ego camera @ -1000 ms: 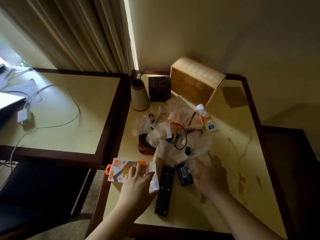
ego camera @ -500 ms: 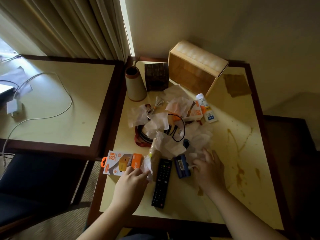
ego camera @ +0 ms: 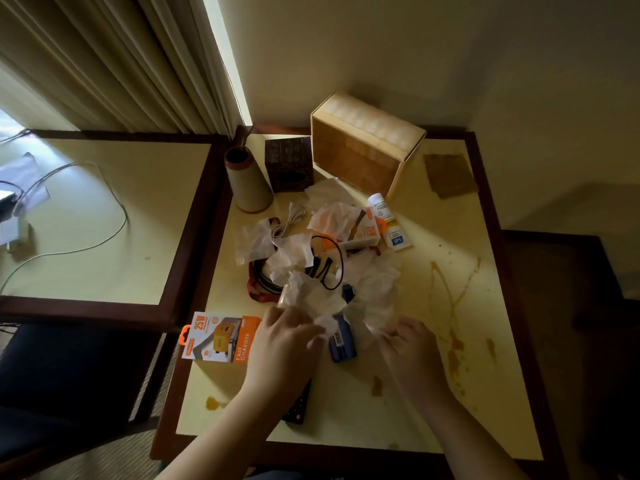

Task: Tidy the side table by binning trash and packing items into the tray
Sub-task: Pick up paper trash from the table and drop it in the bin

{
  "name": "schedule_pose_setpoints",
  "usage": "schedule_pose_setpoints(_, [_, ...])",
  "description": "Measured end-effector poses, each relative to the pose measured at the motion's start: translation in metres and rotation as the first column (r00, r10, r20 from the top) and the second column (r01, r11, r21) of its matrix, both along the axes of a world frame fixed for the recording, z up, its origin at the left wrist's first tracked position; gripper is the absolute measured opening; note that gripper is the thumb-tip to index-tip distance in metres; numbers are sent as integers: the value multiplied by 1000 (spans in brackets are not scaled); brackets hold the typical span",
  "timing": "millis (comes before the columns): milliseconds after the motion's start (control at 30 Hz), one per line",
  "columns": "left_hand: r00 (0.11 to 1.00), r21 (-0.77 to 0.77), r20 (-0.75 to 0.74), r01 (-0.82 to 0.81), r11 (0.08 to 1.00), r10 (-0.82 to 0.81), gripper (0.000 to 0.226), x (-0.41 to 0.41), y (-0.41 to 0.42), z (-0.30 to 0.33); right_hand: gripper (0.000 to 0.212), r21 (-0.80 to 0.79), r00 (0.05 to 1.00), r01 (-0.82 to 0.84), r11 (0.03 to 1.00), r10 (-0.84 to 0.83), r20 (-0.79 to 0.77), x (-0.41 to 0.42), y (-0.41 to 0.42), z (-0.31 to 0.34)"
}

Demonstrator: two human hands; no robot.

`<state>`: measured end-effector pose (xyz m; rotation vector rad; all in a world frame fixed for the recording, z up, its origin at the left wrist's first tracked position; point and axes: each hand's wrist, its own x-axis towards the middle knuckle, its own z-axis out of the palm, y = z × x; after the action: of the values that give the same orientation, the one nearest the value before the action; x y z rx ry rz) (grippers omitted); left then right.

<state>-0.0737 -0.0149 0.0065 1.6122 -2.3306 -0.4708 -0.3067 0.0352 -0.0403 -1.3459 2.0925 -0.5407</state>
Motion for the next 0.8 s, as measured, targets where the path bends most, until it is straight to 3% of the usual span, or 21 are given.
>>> schedule_pose_setpoints(67, [997,123,73,-9,992,0,14,-19,-19,-7,16,17,1000,-13,1000,12,28,-2,5,2])
schedule_pose_setpoints(167, [937,287,328,22,958,-120,23,-33,-44,-26,18,29,997,-44,999,43,58,-9,11,2])
schedule_pose_setpoints(267, [901,350,397,31,936,-178,23,-35,-57,-39,13,2,995,-95,995,95,18,-19,14,-1])
schedule_pose_setpoints(533, [893,281,402,90,955,-203,28,-32,-55,-48,15,-27,953,-275,961,269,-143,-25,9,-14])
schedule_pose_setpoints(800, [986,63,167,6,998,-16,14,-11,-23,-33,23,13,819,-519,855,502,-278,-19,-15,-18])
